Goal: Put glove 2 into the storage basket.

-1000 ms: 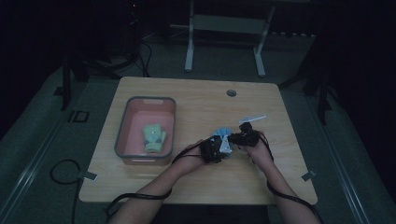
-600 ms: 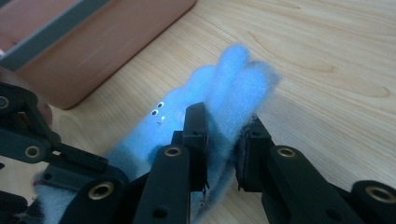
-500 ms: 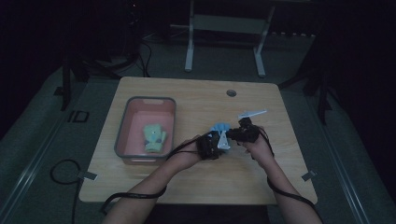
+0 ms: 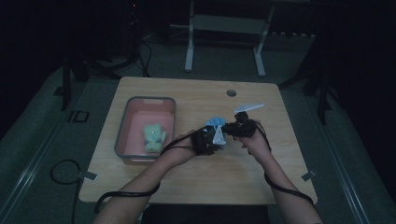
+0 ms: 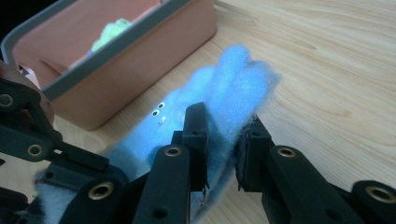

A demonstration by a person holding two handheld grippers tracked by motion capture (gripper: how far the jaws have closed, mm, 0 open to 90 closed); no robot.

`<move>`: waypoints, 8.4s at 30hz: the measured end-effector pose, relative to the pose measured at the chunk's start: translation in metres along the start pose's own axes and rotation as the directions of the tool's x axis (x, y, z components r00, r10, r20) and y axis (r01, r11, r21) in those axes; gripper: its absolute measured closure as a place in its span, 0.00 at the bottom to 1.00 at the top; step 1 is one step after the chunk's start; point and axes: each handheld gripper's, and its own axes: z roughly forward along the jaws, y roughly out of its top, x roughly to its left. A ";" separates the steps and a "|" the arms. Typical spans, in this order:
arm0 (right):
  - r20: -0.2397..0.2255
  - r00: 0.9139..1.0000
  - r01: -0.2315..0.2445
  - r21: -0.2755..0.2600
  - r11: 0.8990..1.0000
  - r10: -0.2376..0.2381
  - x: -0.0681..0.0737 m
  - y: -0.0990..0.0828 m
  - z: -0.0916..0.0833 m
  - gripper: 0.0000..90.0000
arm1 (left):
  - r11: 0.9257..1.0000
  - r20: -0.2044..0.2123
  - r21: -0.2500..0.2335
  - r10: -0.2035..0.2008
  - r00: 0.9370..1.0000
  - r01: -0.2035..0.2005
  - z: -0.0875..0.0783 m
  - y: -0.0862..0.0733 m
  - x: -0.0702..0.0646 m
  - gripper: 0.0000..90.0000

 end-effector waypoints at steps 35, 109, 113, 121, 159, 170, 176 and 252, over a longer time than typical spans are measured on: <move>-0.085 0.992 0.090 -0.028 0.996 -0.093 0.051 0.065 0.039 0.85 | 0.998 -0.081 0.054 -0.040 0.996 0.045 -0.067 -0.041 0.025 0.85; -0.156 0.977 0.165 0.122 0.979 -0.145 0.102 0.093 0.179 0.64 | 0.939 -0.057 0.182 -0.285 0.957 0.291 -0.080 -0.169 0.055 0.78; -0.154 0.977 0.162 0.095 0.982 -0.146 0.099 0.098 0.172 0.57 | 0.940 -0.056 0.157 -0.297 0.953 0.302 -0.083 -0.170 0.054 0.71; -0.182 0.971 0.164 0.049 0.985 -0.153 0.098 0.102 0.152 0.38 | 0.922 -0.128 0.084 -0.367 0.921 0.379 -0.095 -0.168 0.053 0.35; -0.160 0.965 0.212 0.004 0.977 -0.209 0.059 0.052 0.081 0.20 | 0.914 -0.008 -0.083 -0.400 0.917 0.398 -0.075 -0.099 0.027 0.02; -0.162 0.965 0.208 0.006 0.978 -0.205 0.052 0.032 0.068 0.20 | 0.930 0.049 -0.102 -0.350 0.936 0.353 -0.059 -0.080 0.010 0.02; -0.187 0.967 0.176 0.001 0.984 -0.173 0.048 0.013 0.061 0.20 | 0.933 0.071 -0.129 -0.329 0.942 0.336 -0.051 -0.072 0.000 0.02; 0.175 0.973 0.149 0.018 0.989 -0.150 0.007 -0.080 0.048 0.18 | 0.917 -0.014 -0.204 -0.353 0.936 0.343 0.044 -0.068 -0.056 0.02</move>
